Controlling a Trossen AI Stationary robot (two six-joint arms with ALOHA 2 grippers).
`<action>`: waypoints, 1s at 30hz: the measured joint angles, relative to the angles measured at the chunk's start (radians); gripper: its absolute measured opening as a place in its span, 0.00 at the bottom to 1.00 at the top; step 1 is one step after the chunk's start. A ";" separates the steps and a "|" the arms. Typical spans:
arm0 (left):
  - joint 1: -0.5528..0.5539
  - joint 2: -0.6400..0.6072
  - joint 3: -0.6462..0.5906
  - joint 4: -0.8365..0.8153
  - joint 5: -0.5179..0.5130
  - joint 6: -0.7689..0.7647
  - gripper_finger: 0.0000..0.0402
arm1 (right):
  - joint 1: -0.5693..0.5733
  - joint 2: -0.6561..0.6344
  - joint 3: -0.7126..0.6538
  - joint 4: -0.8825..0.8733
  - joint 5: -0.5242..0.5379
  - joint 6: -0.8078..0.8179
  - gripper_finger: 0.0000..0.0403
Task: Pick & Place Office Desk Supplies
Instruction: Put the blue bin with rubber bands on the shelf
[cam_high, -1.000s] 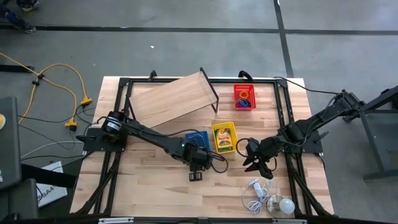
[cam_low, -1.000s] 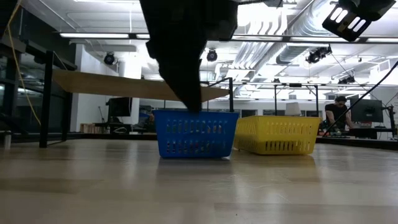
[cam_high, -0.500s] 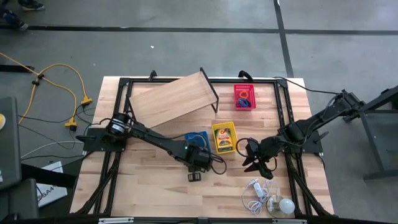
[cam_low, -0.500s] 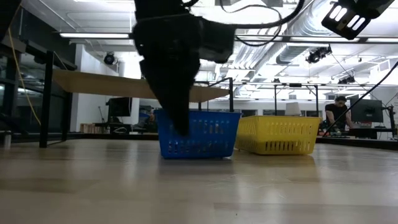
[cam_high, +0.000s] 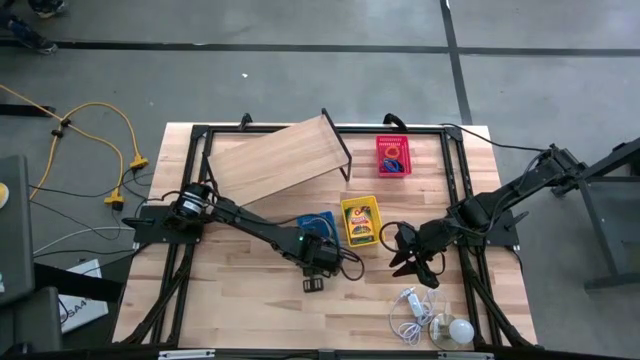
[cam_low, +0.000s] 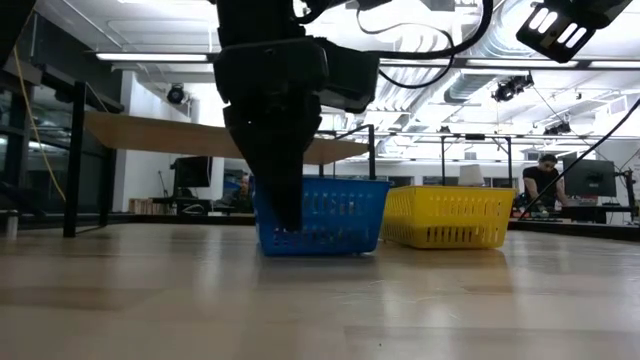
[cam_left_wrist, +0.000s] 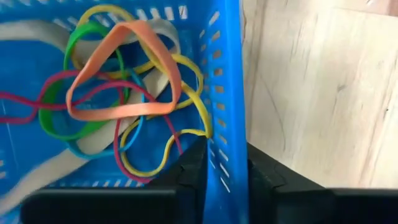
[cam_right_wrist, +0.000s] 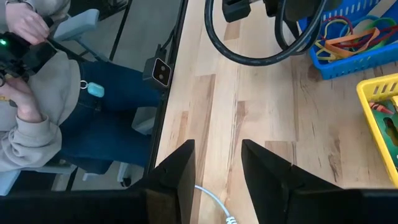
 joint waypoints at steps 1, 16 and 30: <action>0.000 0.000 0.000 -0.001 -0.001 0.000 0.14 | 0.000 0.000 0.000 0.000 0.000 0.000 0.30; 0.000 -0.002 0.002 -0.004 -0.017 0.001 0.01 | 0.000 0.000 0.000 0.000 0.000 0.000 0.30; -0.049 -0.142 0.015 -0.165 -0.025 -0.105 0.00 | 0.000 0.000 0.000 0.007 0.000 0.000 0.30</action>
